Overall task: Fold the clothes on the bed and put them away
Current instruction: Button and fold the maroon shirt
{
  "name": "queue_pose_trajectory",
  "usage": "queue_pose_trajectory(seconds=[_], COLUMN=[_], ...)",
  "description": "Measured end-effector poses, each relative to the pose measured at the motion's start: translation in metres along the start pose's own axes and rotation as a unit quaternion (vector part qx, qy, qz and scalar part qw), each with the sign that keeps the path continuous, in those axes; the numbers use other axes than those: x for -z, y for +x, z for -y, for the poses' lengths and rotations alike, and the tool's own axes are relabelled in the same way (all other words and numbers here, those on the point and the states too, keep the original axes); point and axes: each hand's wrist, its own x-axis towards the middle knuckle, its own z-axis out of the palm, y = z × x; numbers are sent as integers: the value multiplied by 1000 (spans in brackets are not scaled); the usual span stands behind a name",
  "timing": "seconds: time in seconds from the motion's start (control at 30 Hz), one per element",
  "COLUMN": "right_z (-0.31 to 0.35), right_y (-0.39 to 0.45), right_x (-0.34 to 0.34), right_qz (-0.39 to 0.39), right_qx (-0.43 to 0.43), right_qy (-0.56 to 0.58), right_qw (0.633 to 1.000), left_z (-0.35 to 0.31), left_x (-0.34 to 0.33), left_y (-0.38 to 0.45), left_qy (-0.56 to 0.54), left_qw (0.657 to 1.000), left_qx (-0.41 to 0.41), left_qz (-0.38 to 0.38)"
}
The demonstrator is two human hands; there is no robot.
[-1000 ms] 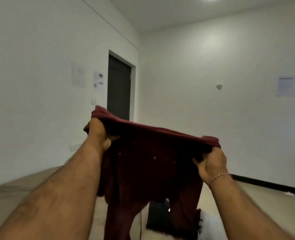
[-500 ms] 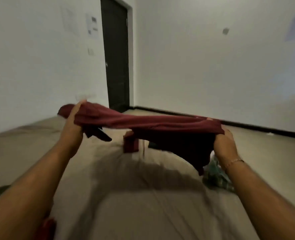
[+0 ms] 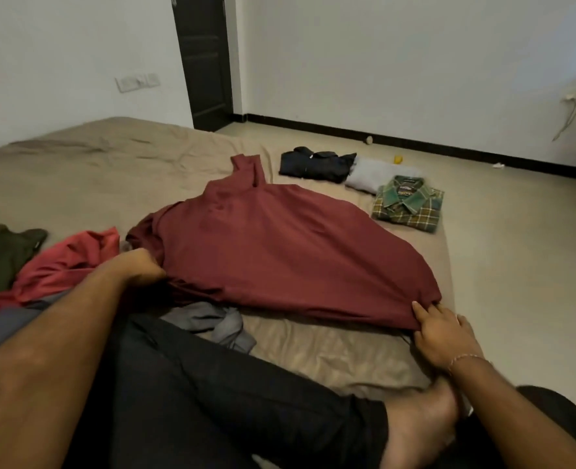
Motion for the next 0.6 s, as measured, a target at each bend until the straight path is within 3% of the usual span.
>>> queue_pose_trajectory(seconds=[0.1,0.17,0.23,0.3,0.33,0.4,0.47,0.6], right_z=[-7,-1,19,55,79,129,170,198], right_y=[8,4,-5,-7,-3,10,32,73], right_x=[14,38,70,96,104,110,94,40], right_qz=[113,163,60,-108,-155,-148,-104,-51], right_qx=[-22,-37,-46,-20,11,77,129,150], right_qy=[21,39,33,52,99,230,281,210], right_qw=[993,985,997,993,983,959,945,965], left_z=[-8,-15,-37,-76,-101,-157,-205,-217], left_x=[0,6,10,0,-12,-45,-84,-140], left_y=[-9,-14,-13,-8,-5,-2,-4,17], left_qy=[27,88,128,105,82,51,44,49], left_qw=[996,994,979,977,976,965,953,968], left_qx=[61,52,-13,-104,-158,-251,-296,-238], left_qz=[57,-42,-161,-155,-123,-53,-43,-59])
